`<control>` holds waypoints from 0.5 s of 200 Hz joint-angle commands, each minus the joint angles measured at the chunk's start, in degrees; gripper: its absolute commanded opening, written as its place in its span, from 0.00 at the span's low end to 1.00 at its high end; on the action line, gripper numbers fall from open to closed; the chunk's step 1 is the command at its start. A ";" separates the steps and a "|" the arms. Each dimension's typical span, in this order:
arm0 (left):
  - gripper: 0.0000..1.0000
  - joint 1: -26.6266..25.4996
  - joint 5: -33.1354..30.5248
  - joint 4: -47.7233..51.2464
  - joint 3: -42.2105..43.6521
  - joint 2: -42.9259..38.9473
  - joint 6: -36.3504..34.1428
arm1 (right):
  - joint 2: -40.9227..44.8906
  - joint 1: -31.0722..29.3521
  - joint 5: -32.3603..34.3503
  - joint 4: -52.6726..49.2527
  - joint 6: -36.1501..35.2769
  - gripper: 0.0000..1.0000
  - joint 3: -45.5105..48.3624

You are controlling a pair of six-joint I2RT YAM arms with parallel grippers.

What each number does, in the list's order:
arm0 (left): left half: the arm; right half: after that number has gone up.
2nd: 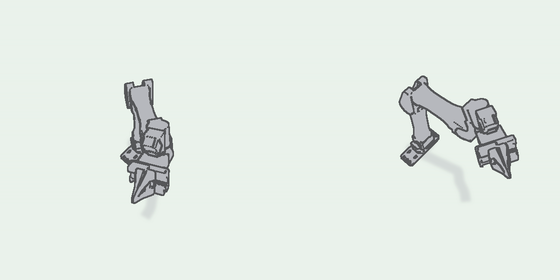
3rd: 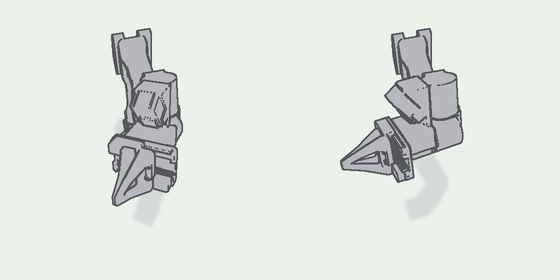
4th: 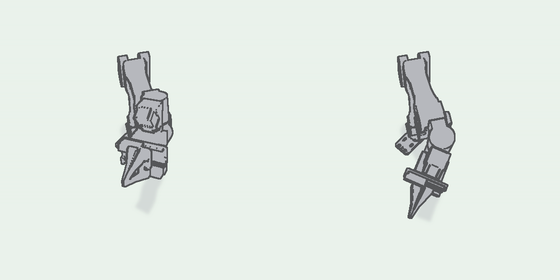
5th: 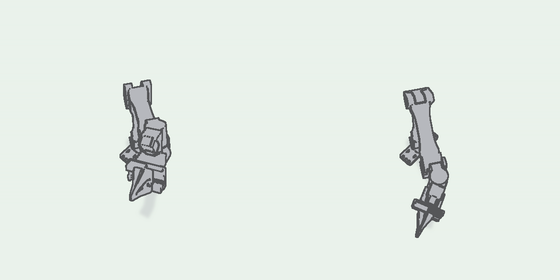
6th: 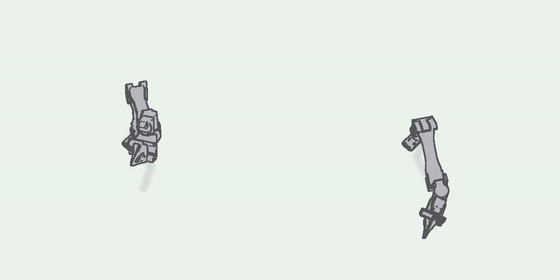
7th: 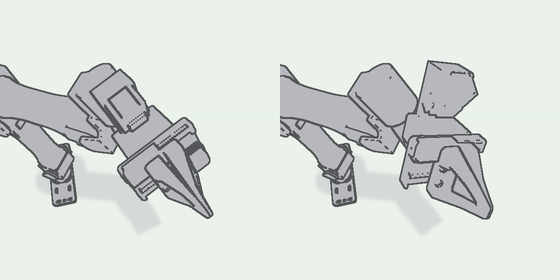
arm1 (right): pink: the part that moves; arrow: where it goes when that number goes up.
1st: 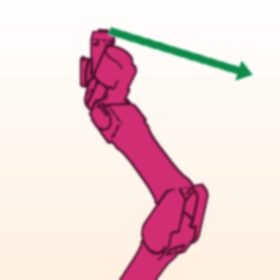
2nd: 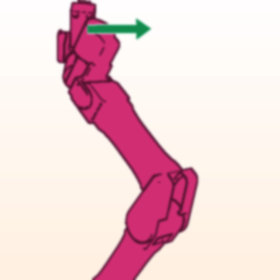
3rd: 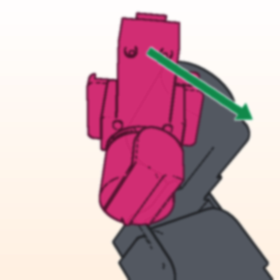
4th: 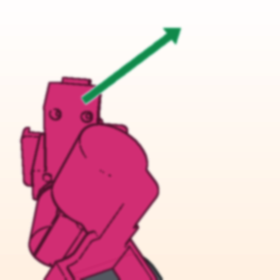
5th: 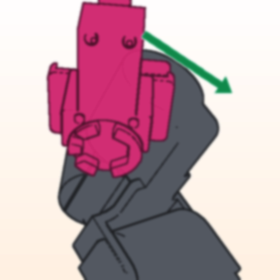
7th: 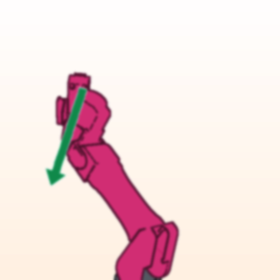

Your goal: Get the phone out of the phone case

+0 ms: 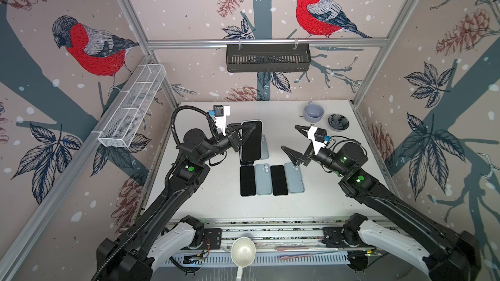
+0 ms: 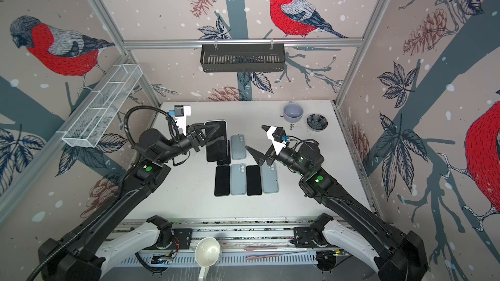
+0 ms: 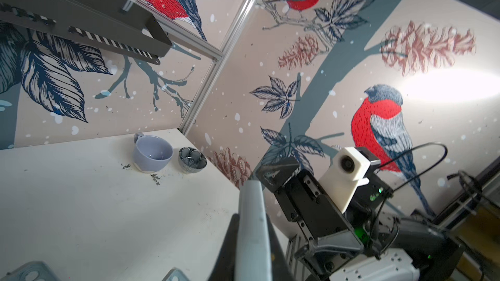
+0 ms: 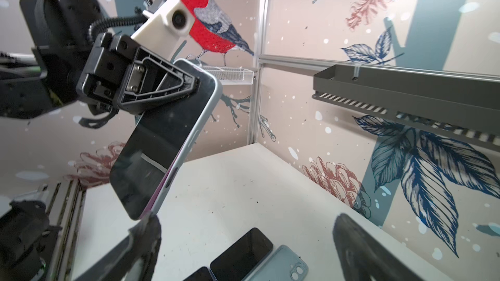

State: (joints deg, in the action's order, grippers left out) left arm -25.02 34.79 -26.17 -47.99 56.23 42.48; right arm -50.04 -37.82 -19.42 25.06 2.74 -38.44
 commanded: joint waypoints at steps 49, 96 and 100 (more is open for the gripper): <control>0.00 -2.65 -13.52 -16.85 3.39 1.18 31.78 | 2.26 0.64 7.53 -17.71 22.18 1.00 -6.25; 0.00 -8.25 -24.24 -19.49 8.20 0.58 37.29 | 5.70 0.42 5.36 -13.73 33.25 0.99 -0.68; 0.00 -8.60 -24.82 -19.98 8.55 0.70 37.61 | 5.85 0.33 5.06 -13.02 34.02 1.00 -0.06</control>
State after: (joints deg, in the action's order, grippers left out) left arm -31.77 17.12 -38.13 -40.71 56.82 74.63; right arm -45.34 -37.21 -12.34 9.02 28.84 -40.93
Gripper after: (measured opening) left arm 0.123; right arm 0.995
